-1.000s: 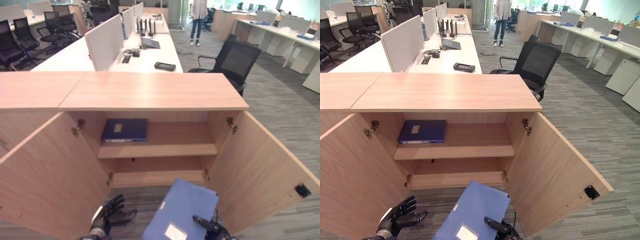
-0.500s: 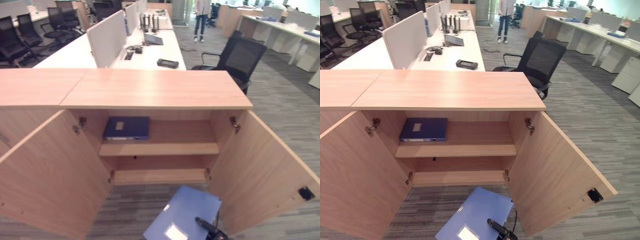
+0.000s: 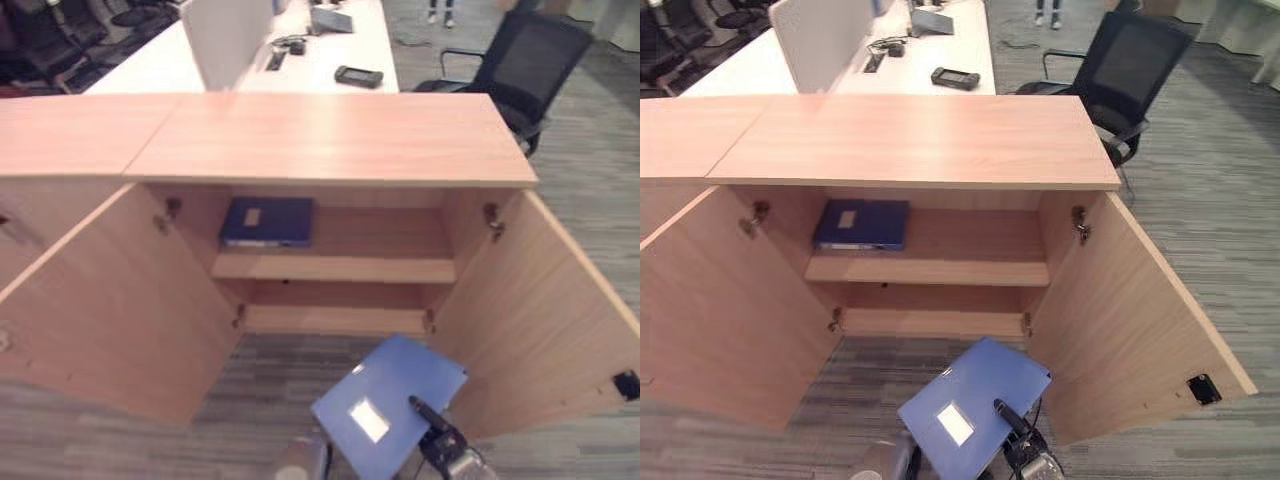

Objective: Put the empty folder in the office cabinet

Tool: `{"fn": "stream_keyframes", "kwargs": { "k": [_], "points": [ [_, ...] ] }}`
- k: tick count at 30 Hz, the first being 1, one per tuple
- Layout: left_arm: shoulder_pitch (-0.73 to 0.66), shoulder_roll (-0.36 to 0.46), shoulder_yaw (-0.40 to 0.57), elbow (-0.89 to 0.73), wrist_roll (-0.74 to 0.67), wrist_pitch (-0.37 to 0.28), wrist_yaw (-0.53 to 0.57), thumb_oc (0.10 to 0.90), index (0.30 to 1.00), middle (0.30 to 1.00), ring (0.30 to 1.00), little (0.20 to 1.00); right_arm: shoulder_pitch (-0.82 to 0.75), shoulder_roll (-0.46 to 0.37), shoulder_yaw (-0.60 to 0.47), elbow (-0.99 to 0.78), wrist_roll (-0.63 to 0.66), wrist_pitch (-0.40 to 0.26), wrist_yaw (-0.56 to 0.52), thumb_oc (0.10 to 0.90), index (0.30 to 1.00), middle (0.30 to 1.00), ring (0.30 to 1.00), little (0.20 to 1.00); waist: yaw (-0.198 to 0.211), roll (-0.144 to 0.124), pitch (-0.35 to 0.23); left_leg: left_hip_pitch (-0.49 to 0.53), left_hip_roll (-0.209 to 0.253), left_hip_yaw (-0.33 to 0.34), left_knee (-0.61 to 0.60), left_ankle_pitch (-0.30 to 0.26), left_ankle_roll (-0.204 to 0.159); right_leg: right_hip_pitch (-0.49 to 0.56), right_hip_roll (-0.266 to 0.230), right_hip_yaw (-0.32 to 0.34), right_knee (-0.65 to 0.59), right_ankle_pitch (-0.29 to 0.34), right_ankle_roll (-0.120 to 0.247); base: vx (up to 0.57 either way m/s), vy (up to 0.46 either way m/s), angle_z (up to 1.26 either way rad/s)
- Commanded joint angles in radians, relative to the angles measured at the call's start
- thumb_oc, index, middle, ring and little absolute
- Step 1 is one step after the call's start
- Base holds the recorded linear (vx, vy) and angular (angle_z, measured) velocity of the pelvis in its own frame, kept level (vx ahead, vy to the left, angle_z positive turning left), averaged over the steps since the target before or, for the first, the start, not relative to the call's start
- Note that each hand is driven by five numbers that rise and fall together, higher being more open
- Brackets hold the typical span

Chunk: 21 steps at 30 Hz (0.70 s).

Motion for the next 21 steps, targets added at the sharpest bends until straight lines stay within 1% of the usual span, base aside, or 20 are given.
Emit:
{"fn": "stream_keyframes", "kwargs": {
  "k": [1, 2, 3, 4, 5, 6, 7, 8, 9, 10, 11, 12, 15, 16, 17, 19, 21],
  "points": [
    [0.021, 0.017, -0.035, -0.032, -0.005, -0.027, 0.021, 0.8, 0.9, 0.9, 0.9, 0.9, -0.034, -0.006, 0.006, -0.091, 0.012, -0.047, 0.022, 0.4, 0.3, 0.3, 0.3, 0.3, 0.013, 0.004, -0.035, 0.07, 0.097, -0.031, -0.266, 0.054, 0.05, 0.147, -0.002, 0.053, -0.021, -0.076, 0.136, 0.14, 0.1, 0.07],
    [0.021, 0.017, -0.035, -0.032, -0.005, -0.027, 0.021, 0.8, 0.9, 0.9, 0.9, 0.9, -0.034, -0.006, 0.007, -0.091, 0.012, -0.047, 0.022, 0.4, 0.3, 0.3, 0.3, 0.3, 0.015, 0.004, -0.034, 0.075, 0.098, -0.029, -0.273, 0.057, 0.049, 0.148, -0.002, 0.055, -0.02, -0.076, 0.136, 0.2, 0.137, -0.04],
    [0.027, 0.014, -0.028, -0.035, -0.015, -0.029, 0.022, 0.8, 0.9, 0.9, 0.9, 0.9, -0.031, -0.005, 0.013, -0.082, 0.005, -0.041, 0.022, 0.4, 0.3, 0.3, 0.3, 0.3, 0.02, 0.018, -0.041, 0.107, 0.123, -0.037, -0.343, 0.076, 0.045, 0.157, 0.007, 0.07, -0.021, -0.081, 0.141, 0.1, 0.063, -0.21],
    [0.028, 0.013, -0.028, -0.035, -0.015, -0.029, 0.022, 0.8, 0.9, 0.9, 0.9, 0.9, -0.031, -0.006, 0.013, -0.082, 0.005, -0.041, 0.023, 0.4, 0.3, 0.3, 0.3, 0.3, 0.023, 0.02, -0.038, 0.114, 0.125, -0.034, -0.349, 0.078, 0.044, 0.159, 0.008, 0.073, -0.021, -0.081, 0.14, 0.16, 0.128, -0.41],
    [0.035, 0.01, -0.022, -0.031, -0.014, -0.032, 0.023, 0.8, 0.9, 0.9, 0.9, 0.9, -0.026, -0.006, 0.009, -0.072, 0.004, -0.038, 0.027, 0.4, 0.3, 0.3, 0.3, 0.3, 0.023, 0.032, -0.051, 0.126, 0.129, -0.049, -0.365, 0.087, 0.036, 0.167, 0.013, 0.078, -0.032, -0.08, 0.144, 0.11, 0.108, -0.48],
    [0.039, 0.01, -0.019, -0.027, -0.011, -0.031, 0.024, 0.8, 0.9, 0.9, 0.9, 0.9, -0.02, -0.005, 0.007, -0.067, 0.002, -0.034, 0.031, 0.4, 0.3, 0.3, 0.3, 0.3, 0.023, 0.039, -0.066, 0.133, 0.127, -0.057, -0.368, 0.082, 0.03, 0.172, 0.016, 0.079, -0.041, -0.077, 0.146, 0.22, 0.23, -0.51],
    [0.047, 0.013, -0.017, -0.021, -0.002, -0.033, 0.026, 0.8, 0.9, 0.9, 0.9, 0.9, -0.005, 0.0, -0.005, -0.057, 0.007, -0.03, 0.033, 0.4, 0.3, 0.3, 0.3, 0.3, 0.017, 0.041, -0.087, 0.148, 0.115, -0.061, -0.368, 0.082, 0.023, 0.182, 0.012, 0.08, -0.065, -0.069, 0.15, 0.16, 0.167, -0.25],
    [0.047, 0.013, -0.017, -0.021, -0.002, -0.033, 0.026, 0.8, 0.9, 0.9, 0.9, 0.9, -0.005, 0.001, -0.005, -0.057, 0.007, -0.03, 0.033, 0.4, 0.3, 0.3, 0.3, 0.3, 0.017, 0.041, -0.087, 0.148, 0.115, -0.061, -0.368, 0.082, 0.023, 0.182, 0.012, 0.08, -0.065, -0.069, 0.15, 0.17, 0.196, -0.13],
    [0.048, 0.017, -0.016, -0.021, 0.005, -0.035, 0.026, 0.8, 0.9, 0.9, 0.9, 0.9, 0.004, 0.003, -0.007, -0.05, 0.004, -0.027, 0.033, 0.4, 0.3, 0.3, 0.3, 0.3, 0.015, 0.038, -0.094, 0.155, 0.107, -0.056, -0.368, 0.076, 0.025, 0.184, 0.006, 0.079, -0.076, -0.064, 0.157, 0.14, 0.195, -0.12],
    [0.05, 0.021, -0.016, -0.024, 0.008, -0.039, 0.032, 0.8, 0.9, 0.9, 0.9, 0.9, 0.017, 0.007, -0.009, -0.043, 0.0, -0.025, 0.033, 0.4, 0.3, 0.3, 0.3, 0.3, 0.016, 0.034, -0.102, 0.168, 0.089, -0.051, -0.368, 0.066, 0.036, 0.183, -0.009, 0.09, -0.088, -0.056, 0.167, 0.14, 0.195, -0.13],
    [0.05, 0.021, -0.016, -0.024, 0.008, -0.039, 0.032, 0.8, 0.9, 0.9, 0.9, 0.9, 0.017, 0.007, -0.009, -0.043, 0.0, -0.025, 0.033, 0.4, 0.3, 0.3, 0.3, 0.3, 0.016, 0.033, -0.102, 0.168, 0.089, -0.051, -0.368, 0.066, 0.036, 0.183, -0.009, 0.09, -0.088, -0.056, 0.167, 0.12, 0.182, -0.15],
    [0.048, 0.022, -0.016, -0.028, 0.008, -0.042, 0.034, 0.8, 0.9, 0.9, 0.9, 0.9, 0.022, 0.009, -0.011, -0.039, 0.0, -0.024, 0.032, 0.4, 0.3, 0.3, 0.3, 0.3, 0.017, 0.032, -0.104, 0.172, 0.08, -0.047, -0.368, 0.061, 0.04, 0.184, -0.018, 0.091, -0.092, -0.053, 0.175, 0.09, 0.148, -0.24],
    [0.047, 0.03, -0.015, -0.039, 0.011, -0.049, 0.035, 0.8, 0.9, 0.9, 0.9, 0.9, 0.029, 0.014, -0.02, -0.032, -0.003, -0.019, 0.033, 0.4, 0.3, 0.3, 0.3, 0.3, 0.021, 0.025, -0.108, 0.182, 0.054, -0.024, -0.368, 0.042, 0.059, 0.178, -0.053, 0.093, -0.096, -0.037, 0.2, 0.13, 0.235, -0.15],
    [0.042, 0.034, -0.017, -0.044, 0.016, -0.053, 0.038, 0.8, 0.9, 0.9, 0.9, 0.9, 0.031, 0.017, -0.023, -0.023, -0.005, -0.018, 0.035, 0.4, 0.3, 0.3, 0.3, 0.3, 0.023, 0.017, -0.108, 0.183, 0.037, -0.014, -0.368, 0.028, 0.072, 0.171, -0.071, 0.095, -0.098, -0.027, 0.213, 0.09, 0.187, -0.02],
    [0.042, 0.035, -0.017, -0.044, 0.016, -0.053, 0.038, 0.8, 0.9, 0.9, 0.9, 0.9, 0.031, 0.017, -0.023, -0.023, -0.005, -0.018, 0.035, 0.4, 0.3, 0.3, 0.3, 0.3, 0.024, 0.016, -0.108, 0.183, 0.036, -0.013, -0.368, 0.028, 0.073, 0.171, -0.072, 0.095, -0.098, -0.027, 0.214, 0.09, 0.192, -0.02],
    [0.036, 0.037, -0.022, -0.054, 0.019, -0.056, 0.04, 0.8, 0.9, 0.9, 0.9, 0.9, 0.029, 0.021, -0.022, -0.024, -0.011, -0.019, 0.032, 0.4, 0.3, 0.3, 0.3, 0.3, 0.023, 0.009, -0.103, 0.181, 0.022, -0.003, -0.368, 0.015, 0.085, 0.156, -0.088, 0.096, -0.097, -0.017, 0.227, 0.05, 0.154, -0.03],
    [0.027, 0.038, -0.03, -0.06, 0.022, -0.06, 0.042, 0.8, 0.9, 0.9, 0.9, 0.9, 0.019, 0.028, -0.024, -0.018, -0.013, -0.019, 0.029, 0.4, 0.3, 0.3, 0.3, 0.3, 0.028, -0.004, -0.096, 0.166, 0.004, 0.012, -0.368, 0.001, 0.102, 0.13, -0.111, 0.094, -0.099, 0.004, 0.247, 0.05, 0.206, -0.04]
  ]
}}
